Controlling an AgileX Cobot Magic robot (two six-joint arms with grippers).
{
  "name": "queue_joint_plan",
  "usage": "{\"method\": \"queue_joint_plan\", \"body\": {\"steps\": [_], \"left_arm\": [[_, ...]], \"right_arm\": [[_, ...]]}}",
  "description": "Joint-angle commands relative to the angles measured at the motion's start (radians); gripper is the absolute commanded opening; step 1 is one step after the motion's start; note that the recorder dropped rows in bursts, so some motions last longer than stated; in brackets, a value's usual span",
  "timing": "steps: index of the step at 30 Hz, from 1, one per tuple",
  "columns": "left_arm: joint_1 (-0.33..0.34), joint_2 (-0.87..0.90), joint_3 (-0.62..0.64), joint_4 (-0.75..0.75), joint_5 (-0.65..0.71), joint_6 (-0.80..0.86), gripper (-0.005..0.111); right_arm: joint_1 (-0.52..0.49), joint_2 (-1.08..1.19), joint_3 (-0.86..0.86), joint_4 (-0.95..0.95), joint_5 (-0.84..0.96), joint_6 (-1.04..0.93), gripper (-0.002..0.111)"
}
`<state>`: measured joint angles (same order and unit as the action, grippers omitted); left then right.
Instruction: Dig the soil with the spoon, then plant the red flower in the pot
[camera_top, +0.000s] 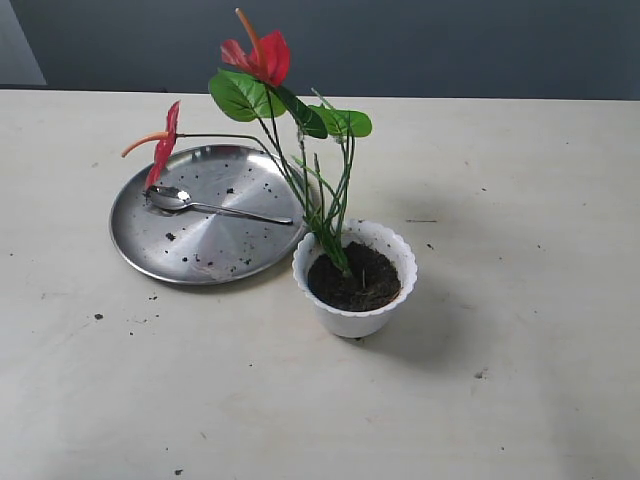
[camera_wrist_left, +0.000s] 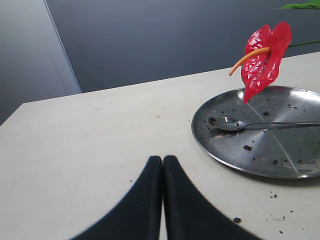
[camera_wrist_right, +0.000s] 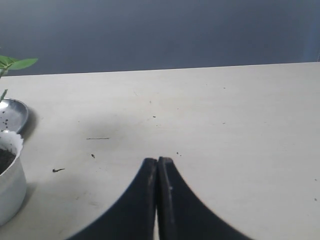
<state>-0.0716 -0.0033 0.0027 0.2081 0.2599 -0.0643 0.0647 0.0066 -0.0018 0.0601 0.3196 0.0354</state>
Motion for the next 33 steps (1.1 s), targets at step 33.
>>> {"method": "queue_joint_plan", "body": {"steps": [33], "left_arm": [[-0.002,0.003,-0.003,-0.005,-0.007,-0.004,0.002]], "right_arm": [[-0.007,-0.007,0.002,-0.003,-0.013,-0.005,-0.001]]}}
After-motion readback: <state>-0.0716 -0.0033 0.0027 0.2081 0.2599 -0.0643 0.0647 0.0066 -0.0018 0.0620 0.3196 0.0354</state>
